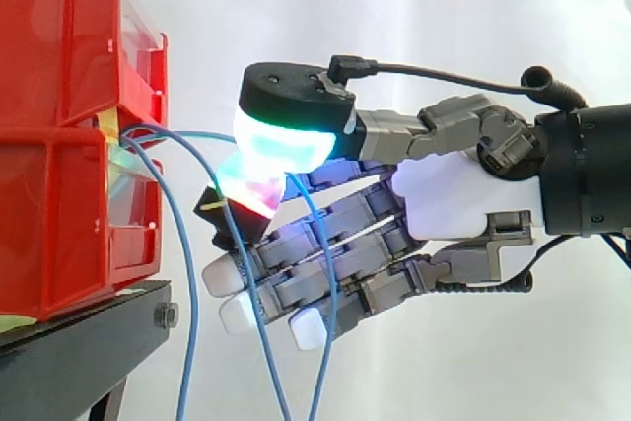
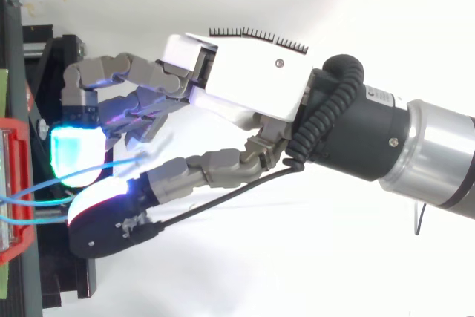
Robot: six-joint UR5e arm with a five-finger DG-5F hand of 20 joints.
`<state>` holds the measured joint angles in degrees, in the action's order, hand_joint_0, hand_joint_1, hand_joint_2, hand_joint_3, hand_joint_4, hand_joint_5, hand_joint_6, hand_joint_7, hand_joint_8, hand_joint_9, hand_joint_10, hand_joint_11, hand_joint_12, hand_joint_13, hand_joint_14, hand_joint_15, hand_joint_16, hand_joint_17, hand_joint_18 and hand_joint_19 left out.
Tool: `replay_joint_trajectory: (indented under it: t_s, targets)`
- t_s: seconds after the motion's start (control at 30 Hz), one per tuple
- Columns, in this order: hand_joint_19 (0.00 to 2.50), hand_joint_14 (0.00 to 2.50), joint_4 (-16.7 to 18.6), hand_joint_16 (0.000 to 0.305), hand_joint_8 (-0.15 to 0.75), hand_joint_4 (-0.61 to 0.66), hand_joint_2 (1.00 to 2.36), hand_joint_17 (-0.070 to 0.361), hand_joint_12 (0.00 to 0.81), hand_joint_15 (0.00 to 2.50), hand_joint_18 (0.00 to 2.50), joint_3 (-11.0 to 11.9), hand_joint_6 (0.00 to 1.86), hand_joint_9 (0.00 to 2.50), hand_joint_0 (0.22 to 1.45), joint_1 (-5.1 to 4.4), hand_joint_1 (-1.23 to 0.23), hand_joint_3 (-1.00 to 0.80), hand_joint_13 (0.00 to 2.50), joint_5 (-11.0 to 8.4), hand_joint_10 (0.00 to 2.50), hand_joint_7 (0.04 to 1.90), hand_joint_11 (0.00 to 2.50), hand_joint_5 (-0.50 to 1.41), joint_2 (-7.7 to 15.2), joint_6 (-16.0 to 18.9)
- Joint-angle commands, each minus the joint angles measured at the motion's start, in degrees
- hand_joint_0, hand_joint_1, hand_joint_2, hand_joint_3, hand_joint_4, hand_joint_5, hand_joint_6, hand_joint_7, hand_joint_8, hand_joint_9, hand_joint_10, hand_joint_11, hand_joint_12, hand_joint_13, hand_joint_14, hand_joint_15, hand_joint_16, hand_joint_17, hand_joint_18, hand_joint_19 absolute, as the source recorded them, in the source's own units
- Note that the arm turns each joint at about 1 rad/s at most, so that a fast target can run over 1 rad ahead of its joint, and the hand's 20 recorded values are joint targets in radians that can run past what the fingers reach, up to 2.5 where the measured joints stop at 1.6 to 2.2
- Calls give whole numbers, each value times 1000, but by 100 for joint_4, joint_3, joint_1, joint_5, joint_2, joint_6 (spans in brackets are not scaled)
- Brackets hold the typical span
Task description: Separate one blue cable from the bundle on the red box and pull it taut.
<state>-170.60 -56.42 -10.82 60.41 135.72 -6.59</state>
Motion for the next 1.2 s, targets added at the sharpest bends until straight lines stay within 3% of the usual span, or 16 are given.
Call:
replay_joint_trajectory:
  t_s: [0.0, 0.13, 0.43, 1.03, 1.17]
  targets:
    - [631, 11, 0, 57, 339, 245, 1000, 129, 420, 355, 714, 8, 506, 778, 547, 1, -799, -500, 717, 6, 13, 1365, 453, -112, -2, 0]
    - [639, 11, 0, 56, 334, 240, 1004, 126, 411, 355, 706, 8, 500, 787, 591, 1, -790, -438, 718, 6, 11, 1384, 456, -106, -2, 0]
    - [637, 12, 0, 57, 348, 242, 1000, 129, 427, 358, 736, 8, 500, 836, 547, 1, -658, -500, 750, 6, 11, 1388, 449, -92, -2, 0]
    - [649, 12, -26, 57, 353, 239, 1000, 128, 427, 354, 742, 8, 501, 864, 558, 1, -580, -500, 759, 14, 11, 1385, 447, -79, -2, 27]
    - [649, 11, -44, 55, 348, 227, 1006, 125, 421, 363, 737, 8, 501, 869, 594, 1, -546, -423, 761, 14, 13, 1390, 444, -77, -2, 44]
